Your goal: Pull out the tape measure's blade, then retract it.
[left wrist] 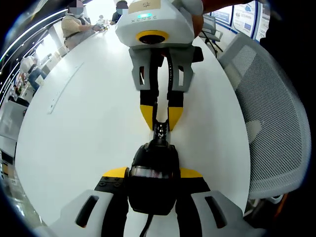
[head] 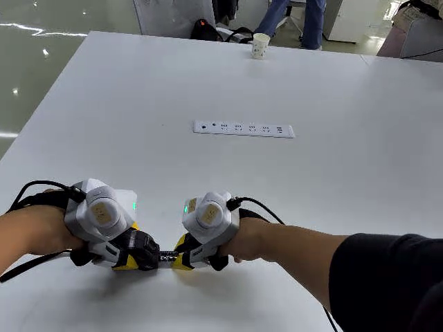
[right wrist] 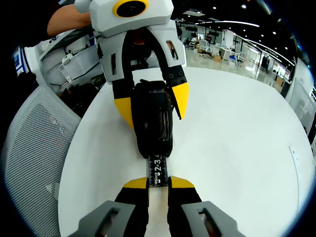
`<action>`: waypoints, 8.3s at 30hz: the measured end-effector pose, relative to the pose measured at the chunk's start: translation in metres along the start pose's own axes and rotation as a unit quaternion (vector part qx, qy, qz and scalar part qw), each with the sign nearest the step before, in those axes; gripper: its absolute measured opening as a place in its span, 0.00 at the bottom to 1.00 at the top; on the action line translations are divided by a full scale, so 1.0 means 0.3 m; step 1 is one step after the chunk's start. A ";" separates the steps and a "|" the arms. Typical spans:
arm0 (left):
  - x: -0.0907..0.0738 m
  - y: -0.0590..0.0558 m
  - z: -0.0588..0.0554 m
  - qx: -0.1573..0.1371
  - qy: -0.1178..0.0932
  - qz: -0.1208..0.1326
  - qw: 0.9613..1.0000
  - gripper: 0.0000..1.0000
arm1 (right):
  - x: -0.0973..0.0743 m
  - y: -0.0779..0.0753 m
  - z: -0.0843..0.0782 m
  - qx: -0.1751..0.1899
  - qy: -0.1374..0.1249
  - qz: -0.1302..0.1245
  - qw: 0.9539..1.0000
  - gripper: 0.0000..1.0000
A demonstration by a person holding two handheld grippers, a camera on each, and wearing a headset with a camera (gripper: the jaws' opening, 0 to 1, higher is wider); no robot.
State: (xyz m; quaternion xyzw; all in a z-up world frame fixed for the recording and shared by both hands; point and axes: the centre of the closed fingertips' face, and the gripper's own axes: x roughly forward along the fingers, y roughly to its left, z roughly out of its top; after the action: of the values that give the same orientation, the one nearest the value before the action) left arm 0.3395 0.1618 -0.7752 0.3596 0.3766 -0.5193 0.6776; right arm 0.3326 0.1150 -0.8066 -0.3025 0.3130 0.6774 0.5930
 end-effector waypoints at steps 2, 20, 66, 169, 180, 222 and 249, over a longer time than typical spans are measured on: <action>-0.001 -0.002 0.000 0.000 0.000 0.001 1.000 0.31 | -0.001 -0.001 -0.003 0.001 0.000 -0.001 1.000 0.10; -0.001 0.001 0.002 -0.001 -0.003 0.004 1.000 0.31 | -0.035 0.001 -0.042 0.016 0.002 -0.004 1.000 0.10; -0.003 -0.001 0.010 -0.007 -0.002 0.004 1.000 0.31 | -0.094 -0.010 -0.116 0.022 0.017 -0.010 1.000 0.10; 0.003 0.007 0.001 -0.017 -0.009 0.010 1.000 0.31 | -0.213 -0.033 -0.264 0.043 0.034 -0.023 0.998 0.10; 0.002 0.002 0.006 -0.017 -0.009 0.010 1.000 0.31 | -0.226 -0.033 -0.280 0.047 0.035 -0.024 0.998 0.10; -0.003 -0.003 0.013 -0.018 -0.009 0.011 1.000 0.31 | -0.282 -0.033 -0.347 0.048 0.043 -0.027 0.998 0.09; 0.001 0.005 0.007 -0.019 -0.009 0.013 1.000 0.31 | -0.313 -0.039 -0.392 0.061 0.042 -0.033 0.997 0.09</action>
State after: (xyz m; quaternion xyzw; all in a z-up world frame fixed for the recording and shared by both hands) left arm 0.3414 0.1601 -0.7743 0.3466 0.3756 -0.5066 0.6944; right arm 0.3593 -0.0334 -0.8069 -0.3040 0.3676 0.6240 0.6189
